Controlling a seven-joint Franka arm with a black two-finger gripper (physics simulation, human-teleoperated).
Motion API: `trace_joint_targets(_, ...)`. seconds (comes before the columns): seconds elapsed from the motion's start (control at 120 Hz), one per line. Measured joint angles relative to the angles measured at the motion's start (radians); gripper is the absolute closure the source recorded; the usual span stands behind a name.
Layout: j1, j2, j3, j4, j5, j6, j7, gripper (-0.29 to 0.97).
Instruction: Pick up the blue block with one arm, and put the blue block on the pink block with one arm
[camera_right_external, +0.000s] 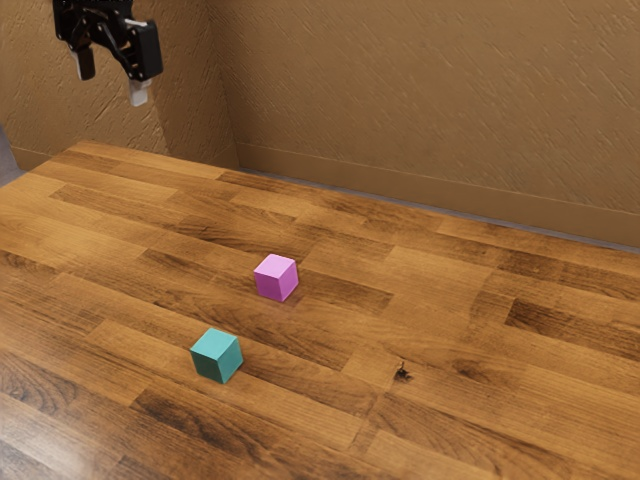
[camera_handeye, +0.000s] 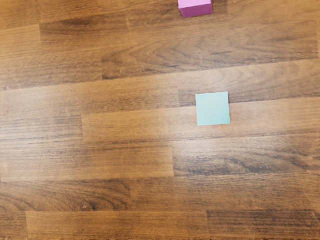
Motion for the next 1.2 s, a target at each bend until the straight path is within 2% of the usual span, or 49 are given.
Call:
trace_joint_targets(0.117,0.014,0.013,0.002,-0.018,0.007,-0.002,0.002,0.00)
trace_joint_targets(0.258,0.026,0.006,0.004,-0.214,0.044,0.040,-0.010,0.00)
trace_joint_targets(0.45,0.035,-0.019,0.017,-0.416,0.034,0.188,-0.040,0.00)
trace_joint_targets(0.733,0.013,-0.074,0.062,-0.776,-0.072,0.461,-0.139,0.00)
trace_joint_targets(0.833,0.021,-0.040,0.073,-0.828,-0.092,0.562,-0.165,0.00)
trace_joint_targets(0.967,0.028,0.052,0.079,-0.862,-0.079,0.691,-0.171,0.00)
trace_joint_targets(1.2,0.022,0.100,0.105,-1.005,-0.076,0.891,-0.174,0.00)
